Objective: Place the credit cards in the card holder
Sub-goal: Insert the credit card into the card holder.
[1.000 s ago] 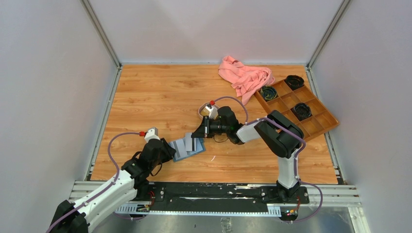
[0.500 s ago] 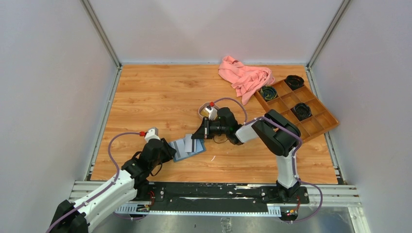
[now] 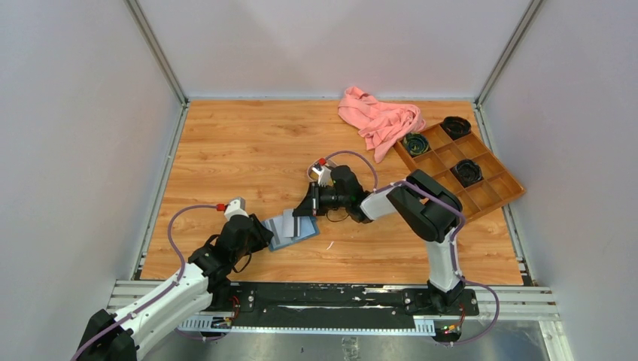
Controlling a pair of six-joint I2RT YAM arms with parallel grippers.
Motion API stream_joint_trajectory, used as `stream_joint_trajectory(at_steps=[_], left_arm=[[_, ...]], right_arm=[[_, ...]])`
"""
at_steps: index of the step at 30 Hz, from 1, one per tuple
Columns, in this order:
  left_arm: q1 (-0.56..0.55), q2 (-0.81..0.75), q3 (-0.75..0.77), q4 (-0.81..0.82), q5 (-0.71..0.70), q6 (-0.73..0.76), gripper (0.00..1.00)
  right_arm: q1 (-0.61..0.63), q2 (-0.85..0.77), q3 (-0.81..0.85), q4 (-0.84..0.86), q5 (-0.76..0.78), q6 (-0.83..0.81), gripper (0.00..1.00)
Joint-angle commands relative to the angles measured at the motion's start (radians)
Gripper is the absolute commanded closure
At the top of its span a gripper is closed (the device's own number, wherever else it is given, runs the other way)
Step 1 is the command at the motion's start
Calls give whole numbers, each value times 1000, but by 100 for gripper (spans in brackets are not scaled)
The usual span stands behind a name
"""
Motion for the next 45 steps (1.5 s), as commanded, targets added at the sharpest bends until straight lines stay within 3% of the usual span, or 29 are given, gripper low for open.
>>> stream_joint_trajectory(at_steps=[1,12,32,45], left_arm=[[4,4,-16,-14,17,-10,66],[4,5,-18,-7,18,-6,66],[4,10,-19,7,37,1,66],[4,17,-19,30,66,6,65]], right_arm=[[24,21,38,-110,-9,-58,100],[58,-12,91,-344,-2,-178,100],[89,0,165,-573,84,-184,100],[123,68,218,-539,39,-153,100]])
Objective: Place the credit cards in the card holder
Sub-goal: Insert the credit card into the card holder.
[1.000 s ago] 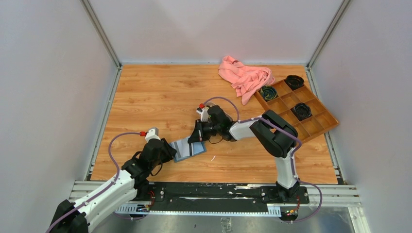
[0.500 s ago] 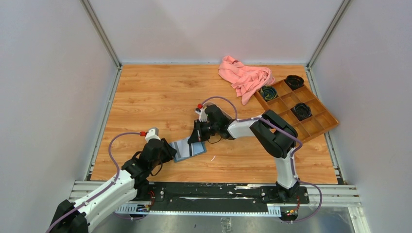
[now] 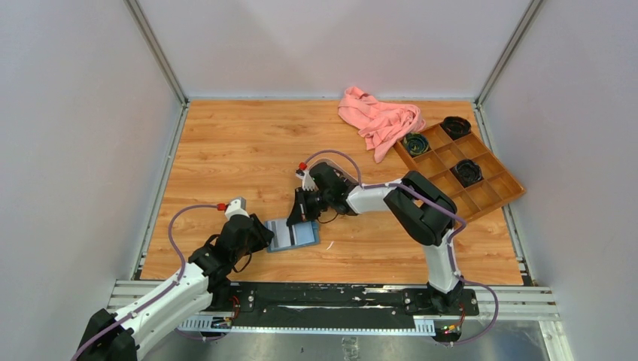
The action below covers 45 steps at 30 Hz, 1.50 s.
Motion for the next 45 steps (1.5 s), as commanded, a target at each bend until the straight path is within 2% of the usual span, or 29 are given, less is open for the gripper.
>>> stream_joint_trajectory(at_steps=[1,3,11,17,21,30,34,45], left_arm=[[4,13,-17,21,42,0,65],[5,13,-18,19,44,-1,65],[4,5,-19,13,43,-8,64],[5,-8,-26,12,47,-12,64],[4,-17,-27,7,44,-12,64],[4,-13,-28,16,52,-9,64],[4,-13,-30,19,55,-8,64],[5,-16,-37,23,60,-8,64]], right_arm=[[37,65,1,-31,-8,4,100],[36,72,3,-11,-26,17,97],[23,8,13,-72,-35,-108,58],[23,-23,29,-136,-20,-201,51],[23,-42,47,-200,5,-279,40],[23,-68,62,-256,-5,-395,37],[22,-78,66,-275,-18,-446,33],[24,-93,70,-305,-51,-526,33]])
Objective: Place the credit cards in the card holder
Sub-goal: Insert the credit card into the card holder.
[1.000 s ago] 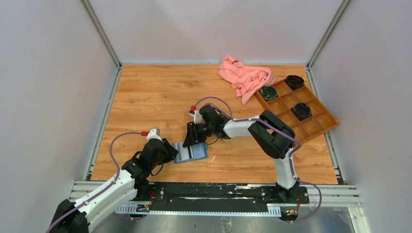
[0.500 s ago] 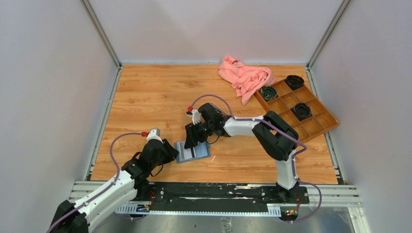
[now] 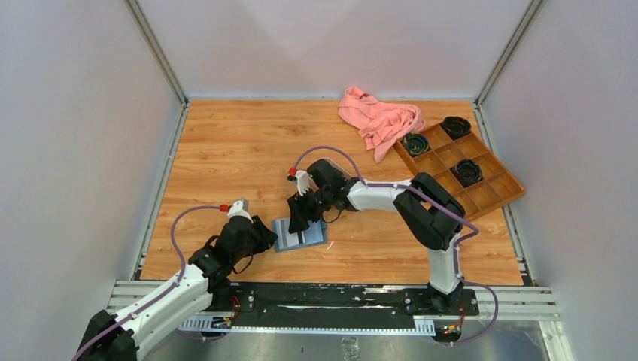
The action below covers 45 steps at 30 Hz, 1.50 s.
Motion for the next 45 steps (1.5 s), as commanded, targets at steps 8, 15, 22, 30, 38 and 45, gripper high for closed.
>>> stream_joint_trajectory(at_steps=[8,15,22,30,38,45], left_arm=[[3,-4,-23,7,6,1,64],[4,-4,-23,7,7,2,64],[4,-3,-23,9,7,2,64],[3,-1,-25,13,10,1,64],[4,-1,-29,18,16,-2,64],[4,2,-32,31,30,-8,64]], right_arm=[[13,-49,4,-68,-31,-119,33],[13,-63,-2,-68,-47,-176,35],[8,-78,-8,-73,-41,-184,39],[8,-83,-11,-76,-33,-169,46],[6,-31,24,-155,10,-138,47],[5,9,39,-140,46,-4,49]])
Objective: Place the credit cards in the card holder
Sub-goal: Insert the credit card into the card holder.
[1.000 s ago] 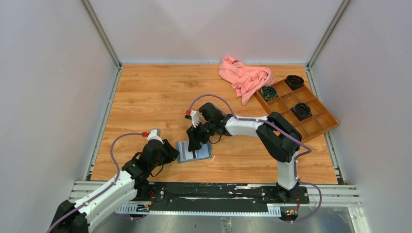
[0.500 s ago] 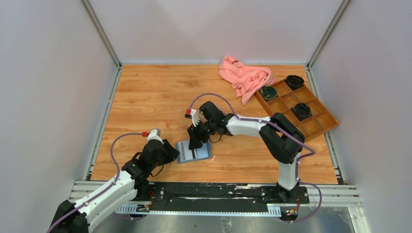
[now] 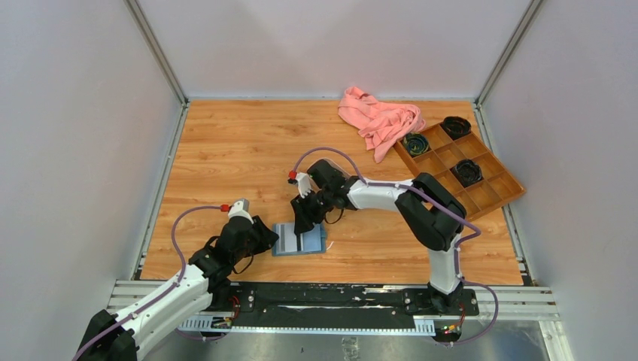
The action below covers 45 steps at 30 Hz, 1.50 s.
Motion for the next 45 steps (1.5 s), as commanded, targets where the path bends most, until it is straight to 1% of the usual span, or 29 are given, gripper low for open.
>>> stream_joint_trajectory(at_steps=[1,3,9,13,16,17,20,21,24,29,34,41,45], left_arm=[[3,3,-22,7,14,-10,64],[3,2,-20,7,14,-10,64],[3,8,-26,18,17,-13,64],[4,17,-24,22,24,-11,64],[3,12,-23,21,25,-9,64],[3,10,-25,20,25,-10,64],[3,8,-27,20,25,-11,64],[3,9,-27,22,25,-11,64],[4,12,-29,25,27,-11,64],[3,11,-30,26,36,-11,64],[3,25,-30,43,53,-6,64],[4,84,-44,141,116,-6,62],[4,135,-37,178,153,-2,62]], right_arm=[[5,25,29,-23,52,97,48],[3,10,30,-26,81,89,46],[-14,-45,22,-70,102,-18,41],[-20,-61,23,-92,91,-58,41],[-20,-82,11,-97,69,-88,48],[-20,-93,5,-95,59,-101,51],[-20,-111,-11,-102,44,-148,80],[-19,-113,-13,-103,43,-155,85],[-17,-92,-14,-117,42,-148,92],[-17,-37,-6,-142,65,-97,95],[-16,-26,-14,-140,104,-61,98],[-7,13,-20,-111,78,33,99],[-7,26,-35,-57,39,114,99]])
